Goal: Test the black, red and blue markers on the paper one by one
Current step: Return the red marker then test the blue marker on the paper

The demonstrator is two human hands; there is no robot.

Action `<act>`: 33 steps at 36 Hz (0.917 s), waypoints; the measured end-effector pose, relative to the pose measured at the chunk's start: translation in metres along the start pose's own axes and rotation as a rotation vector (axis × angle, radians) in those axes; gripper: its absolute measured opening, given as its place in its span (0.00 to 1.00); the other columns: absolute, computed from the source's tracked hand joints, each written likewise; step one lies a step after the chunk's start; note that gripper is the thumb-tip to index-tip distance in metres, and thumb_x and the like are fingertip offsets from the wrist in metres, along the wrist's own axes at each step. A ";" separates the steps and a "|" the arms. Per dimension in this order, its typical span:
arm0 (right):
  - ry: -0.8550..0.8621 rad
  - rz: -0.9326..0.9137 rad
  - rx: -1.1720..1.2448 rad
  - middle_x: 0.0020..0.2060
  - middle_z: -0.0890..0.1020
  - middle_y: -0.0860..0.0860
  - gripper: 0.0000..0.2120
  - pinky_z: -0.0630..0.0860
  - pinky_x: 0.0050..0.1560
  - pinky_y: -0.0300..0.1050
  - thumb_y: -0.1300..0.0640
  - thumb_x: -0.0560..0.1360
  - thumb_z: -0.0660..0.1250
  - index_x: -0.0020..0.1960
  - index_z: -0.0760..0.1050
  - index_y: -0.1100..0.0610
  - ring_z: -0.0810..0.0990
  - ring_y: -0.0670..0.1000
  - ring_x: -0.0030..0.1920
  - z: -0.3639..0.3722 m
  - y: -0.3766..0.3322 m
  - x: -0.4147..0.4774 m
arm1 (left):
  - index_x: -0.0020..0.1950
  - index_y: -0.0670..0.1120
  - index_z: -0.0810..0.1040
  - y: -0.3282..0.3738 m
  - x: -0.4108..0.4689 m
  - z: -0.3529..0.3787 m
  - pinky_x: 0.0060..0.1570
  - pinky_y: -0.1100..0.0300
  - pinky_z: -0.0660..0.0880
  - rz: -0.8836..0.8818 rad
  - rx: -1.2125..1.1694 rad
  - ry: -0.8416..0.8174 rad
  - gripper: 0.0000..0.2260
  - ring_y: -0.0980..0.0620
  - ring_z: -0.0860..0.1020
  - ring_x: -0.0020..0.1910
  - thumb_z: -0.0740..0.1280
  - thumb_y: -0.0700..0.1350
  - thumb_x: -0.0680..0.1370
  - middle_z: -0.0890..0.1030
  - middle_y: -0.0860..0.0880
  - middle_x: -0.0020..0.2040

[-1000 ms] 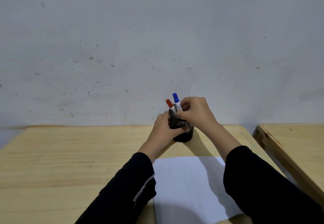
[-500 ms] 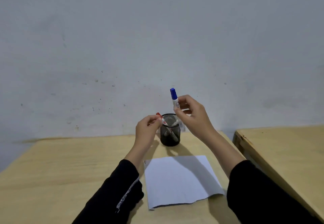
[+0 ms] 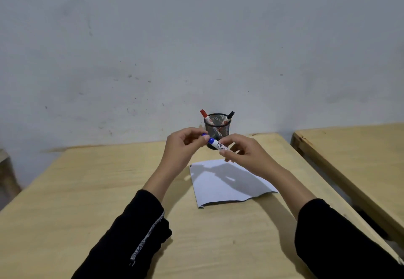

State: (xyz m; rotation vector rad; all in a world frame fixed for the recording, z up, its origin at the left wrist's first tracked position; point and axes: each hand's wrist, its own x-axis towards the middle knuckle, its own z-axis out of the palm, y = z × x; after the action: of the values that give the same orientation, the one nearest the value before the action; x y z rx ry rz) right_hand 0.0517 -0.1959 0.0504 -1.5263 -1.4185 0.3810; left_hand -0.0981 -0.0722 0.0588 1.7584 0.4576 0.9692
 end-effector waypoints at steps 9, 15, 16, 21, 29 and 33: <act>0.201 0.067 0.413 0.33 0.84 0.46 0.08 0.76 0.34 0.35 0.62 0.66 0.75 0.42 0.83 0.51 0.81 0.46 0.32 0.001 0.018 -0.019 | 0.46 0.42 0.81 -0.020 -0.025 -0.014 0.44 0.69 0.78 -0.116 -0.268 0.184 0.03 0.58 0.83 0.36 0.69 0.36 0.74 0.83 0.47 0.39; 0.377 0.190 1.004 0.30 0.82 0.48 0.03 0.77 0.34 0.30 0.63 0.68 0.71 0.42 0.80 0.58 0.81 0.43 0.32 0.026 0.014 -0.014 | 0.44 0.44 0.81 -0.020 -0.029 -0.002 0.43 0.69 0.78 -0.165 -0.351 0.095 0.04 0.57 0.83 0.37 0.69 0.37 0.75 0.84 0.51 0.35; 0.372 0.197 0.992 0.30 0.81 0.48 0.03 0.77 0.34 0.30 0.64 0.69 0.71 0.41 0.80 0.57 0.80 0.43 0.32 0.030 0.012 -0.013 | 0.43 0.44 0.81 -0.019 -0.028 0.001 0.43 0.69 0.78 -0.165 -0.353 0.072 0.04 0.58 0.83 0.36 0.68 0.36 0.75 0.84 0.52 0.34; 0.330 0.185 0.933 0.30 0.80 0.47 0.04 0.76 0.37 0.31 0.64 0.71 0.70 0.42 0.80 0.57 0.78 0.43 0.32 0.047 0.005 -0.002 | 0.45 0.43 0.81 -0.016 -0.024 0.003 0.41 0.71 0.77 -0.167 -0.324 0.031 0.03 0.60 0.82 0.36 0.67 0.39 0.76 0.83 0.52 0.33; 0.298 0.206 0.931 0.33 0.83 0.47 0.03 0.76 0.40 0.31 0.63 0.70 0.70 0.44 0.80 0.58 0.80 0.43 0.34 0.061 0.007 0.014 | 0.44 0.44 0.82 -0.029 -0.017 -0.015 0.41 0.72 0.76 -0.230 -0.330 0.074 0.04 0.60 0.83 0.36 0.68 0.41 0.76 0.85 0.52 0.33; 0.260 0.184 0.889 0.33 0.83 0.47 0.05 0.77 0.41 0.31 0.66 0.71 0.68 0.44 0.80 0.58 0.80 0.43 0.35 0.064 0.008 0.021 | 0.45 0.43 0.82 -0.033 -0.013 -0.024 0.42 0.72 0.77 -0.261 -0.358 0.068 0.03 0.59 0.83 0.38 0.69 0.41 0.75 0.85 0.51 0.35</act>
State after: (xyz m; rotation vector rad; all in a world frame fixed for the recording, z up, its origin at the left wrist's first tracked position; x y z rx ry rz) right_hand 0.0131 -0.1480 0.0220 -0.9162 -0.7302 0.7703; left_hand -0.1201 -0.0537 0.0273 1.3115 0.5082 0.8655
